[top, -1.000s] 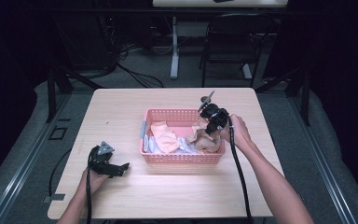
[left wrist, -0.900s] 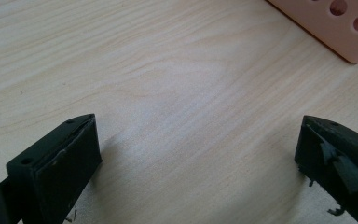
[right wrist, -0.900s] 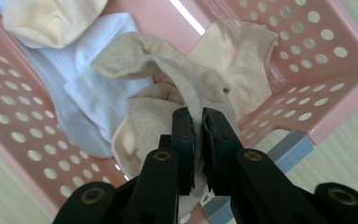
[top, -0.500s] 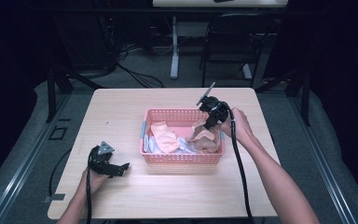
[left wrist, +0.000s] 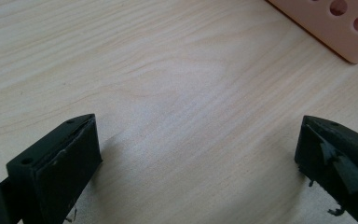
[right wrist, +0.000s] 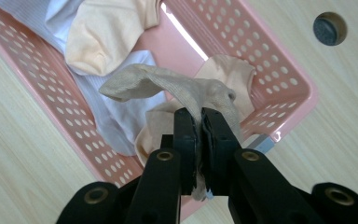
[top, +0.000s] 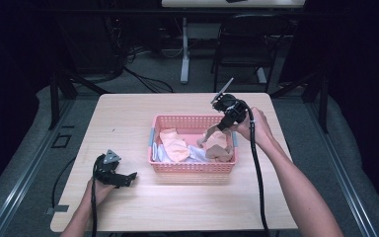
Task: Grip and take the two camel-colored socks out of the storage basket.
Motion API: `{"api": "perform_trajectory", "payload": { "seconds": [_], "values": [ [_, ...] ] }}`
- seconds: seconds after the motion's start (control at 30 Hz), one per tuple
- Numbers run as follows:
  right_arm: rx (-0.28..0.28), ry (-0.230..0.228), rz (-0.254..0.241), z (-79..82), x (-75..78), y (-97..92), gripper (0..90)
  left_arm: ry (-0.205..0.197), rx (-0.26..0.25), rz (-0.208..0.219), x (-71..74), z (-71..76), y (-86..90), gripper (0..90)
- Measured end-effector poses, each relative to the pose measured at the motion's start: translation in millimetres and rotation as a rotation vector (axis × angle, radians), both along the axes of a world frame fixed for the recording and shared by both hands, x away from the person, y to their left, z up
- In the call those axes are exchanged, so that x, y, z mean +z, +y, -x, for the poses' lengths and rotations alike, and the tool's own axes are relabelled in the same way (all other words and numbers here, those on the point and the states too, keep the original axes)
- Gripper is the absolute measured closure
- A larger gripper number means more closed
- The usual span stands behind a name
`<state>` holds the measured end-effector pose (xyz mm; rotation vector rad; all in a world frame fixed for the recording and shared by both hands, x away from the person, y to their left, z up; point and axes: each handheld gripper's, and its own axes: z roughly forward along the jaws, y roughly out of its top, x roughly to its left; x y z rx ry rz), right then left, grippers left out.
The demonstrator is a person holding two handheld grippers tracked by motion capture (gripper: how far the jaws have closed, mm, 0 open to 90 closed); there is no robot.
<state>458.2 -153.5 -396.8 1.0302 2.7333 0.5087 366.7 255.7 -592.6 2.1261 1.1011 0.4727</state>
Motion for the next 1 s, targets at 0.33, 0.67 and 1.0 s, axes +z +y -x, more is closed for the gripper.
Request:
{"api": "perform_trajectory", "payload": {
  "seconds": [0.33,0.67,1.0],
  "values": [
    [-0.01,-0.027,-0.013,3.2,14.9,-7.1,84.9,0.0,0.0,0.0,0.0,0.0,0.0,0.0],
    [-0.027,-0.048,-0.028,6.9,32.6,-16.2,84.9,0.0,0.0,0.0,0.0,0.0,0.0,0.0],
    [-0.037,-0.079,-0.035,13.2,59.0,-29.1,85.0,0.0,0.0,0.0,0.0,0.0,0.0,0.0]
  ]
}}
